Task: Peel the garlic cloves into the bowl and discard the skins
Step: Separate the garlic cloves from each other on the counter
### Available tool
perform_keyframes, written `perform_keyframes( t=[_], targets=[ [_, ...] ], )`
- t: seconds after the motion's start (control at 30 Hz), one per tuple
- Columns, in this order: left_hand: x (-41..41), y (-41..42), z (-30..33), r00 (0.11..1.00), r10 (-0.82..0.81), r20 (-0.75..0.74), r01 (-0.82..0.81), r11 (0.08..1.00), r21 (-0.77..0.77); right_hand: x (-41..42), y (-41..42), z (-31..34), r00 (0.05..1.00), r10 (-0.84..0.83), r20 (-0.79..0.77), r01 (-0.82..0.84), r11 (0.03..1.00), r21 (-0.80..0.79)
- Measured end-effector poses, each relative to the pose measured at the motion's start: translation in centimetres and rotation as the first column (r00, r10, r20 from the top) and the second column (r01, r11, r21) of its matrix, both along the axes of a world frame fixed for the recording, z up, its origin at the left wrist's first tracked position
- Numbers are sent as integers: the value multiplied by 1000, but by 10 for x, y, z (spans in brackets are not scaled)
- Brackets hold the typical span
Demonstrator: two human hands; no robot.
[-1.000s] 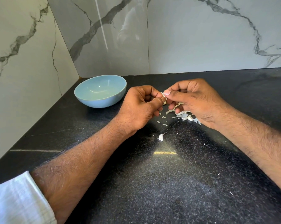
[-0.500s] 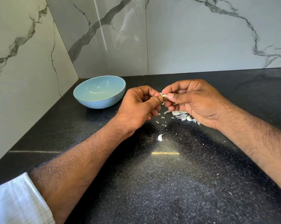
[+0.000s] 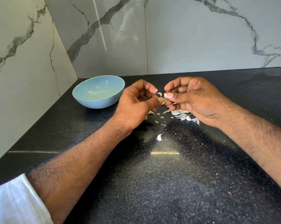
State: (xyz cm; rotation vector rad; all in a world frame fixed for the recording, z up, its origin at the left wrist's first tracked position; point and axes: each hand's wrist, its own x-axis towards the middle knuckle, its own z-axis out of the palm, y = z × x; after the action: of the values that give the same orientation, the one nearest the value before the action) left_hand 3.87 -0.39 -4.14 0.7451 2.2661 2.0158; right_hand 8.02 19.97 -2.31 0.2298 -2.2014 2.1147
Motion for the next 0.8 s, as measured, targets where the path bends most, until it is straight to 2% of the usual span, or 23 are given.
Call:
perform_keyframes(
  t=[0.23,0.53,0.8],
  targets=[
    [-2,0,-3,999,-9,-38,6,997,-77,2,-5,1,991,-115,-63,117,992,39],
    [-6,1,-6,999,19,-26,-22,992,-121,8,-9,2,960,-132,-245,217,906,364],
    [-4,2,-5,996,34,-88,-51,980,-193,6,-8,3,965,-134,-225,213,902,376]
  ],
)
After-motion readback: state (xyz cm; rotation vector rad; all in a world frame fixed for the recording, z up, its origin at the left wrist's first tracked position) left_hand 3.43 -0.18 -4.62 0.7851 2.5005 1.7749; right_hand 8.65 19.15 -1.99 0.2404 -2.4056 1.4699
